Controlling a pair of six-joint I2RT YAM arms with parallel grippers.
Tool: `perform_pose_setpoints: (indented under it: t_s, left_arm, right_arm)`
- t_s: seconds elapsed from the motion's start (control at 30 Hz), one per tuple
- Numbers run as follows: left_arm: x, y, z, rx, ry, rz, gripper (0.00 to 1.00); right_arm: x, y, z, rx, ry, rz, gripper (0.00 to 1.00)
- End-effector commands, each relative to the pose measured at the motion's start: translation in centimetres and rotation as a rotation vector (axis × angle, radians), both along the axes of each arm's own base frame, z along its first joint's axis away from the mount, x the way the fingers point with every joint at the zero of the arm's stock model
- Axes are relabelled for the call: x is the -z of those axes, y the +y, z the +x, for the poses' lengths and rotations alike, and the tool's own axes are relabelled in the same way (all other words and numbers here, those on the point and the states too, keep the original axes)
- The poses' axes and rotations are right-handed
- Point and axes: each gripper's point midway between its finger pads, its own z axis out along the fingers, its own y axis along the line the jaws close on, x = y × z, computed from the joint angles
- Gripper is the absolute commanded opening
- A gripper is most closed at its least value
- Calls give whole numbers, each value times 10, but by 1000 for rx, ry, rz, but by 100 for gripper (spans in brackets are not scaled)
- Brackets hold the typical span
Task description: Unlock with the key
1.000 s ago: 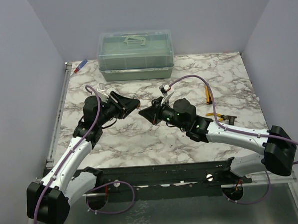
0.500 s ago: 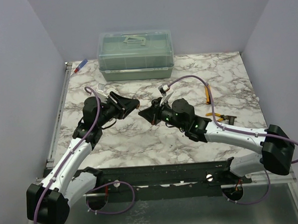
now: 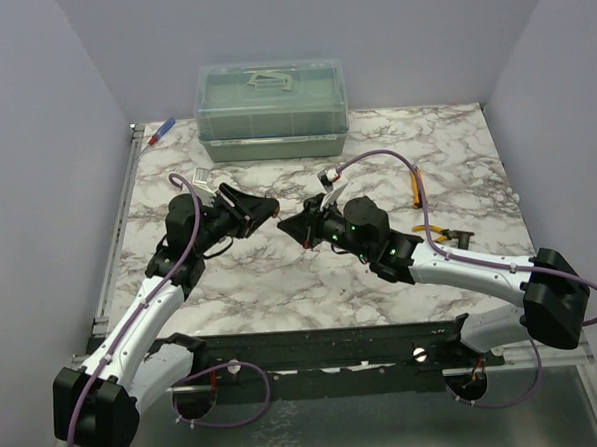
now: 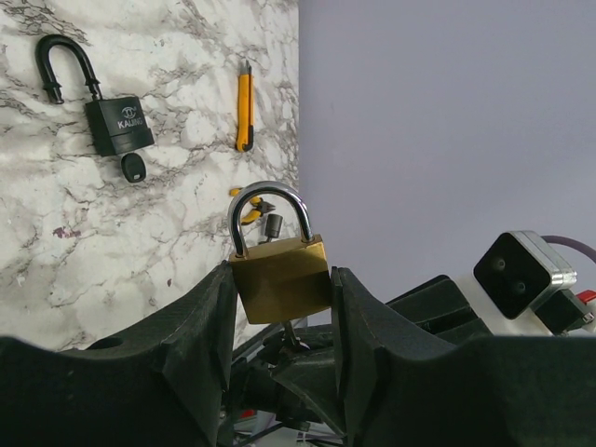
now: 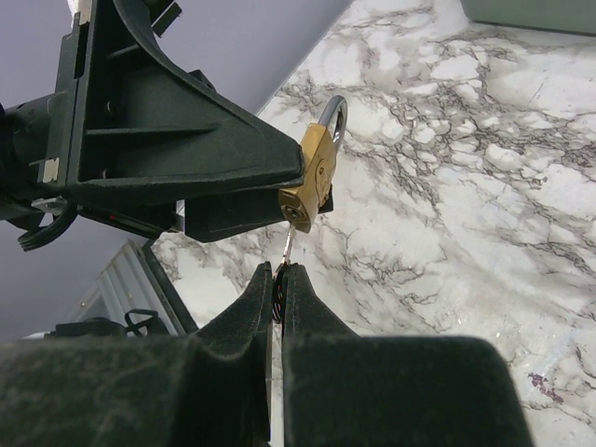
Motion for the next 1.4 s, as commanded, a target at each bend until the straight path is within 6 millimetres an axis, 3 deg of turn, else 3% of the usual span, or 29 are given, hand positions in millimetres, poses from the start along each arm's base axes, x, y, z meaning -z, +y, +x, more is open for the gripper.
perform_pose_setpoints:
  t_s: [0.0, 0.63, 1.37]
  left_arm:
    - [-12, 3, 2, -21, -48, -25, 0]
    - [-14, 7, 2, -48, -54, -35, 0]
    - [-17, 7, -1, -40, -78, -51, 0]
  right_arm:
    - [-19, 3, 7, 22, -35, 26, 0]
    - [-10, 0, 6, 22, -16, 14, 0]
    - [-20, 7, 13, 22, -37, 30, 0]
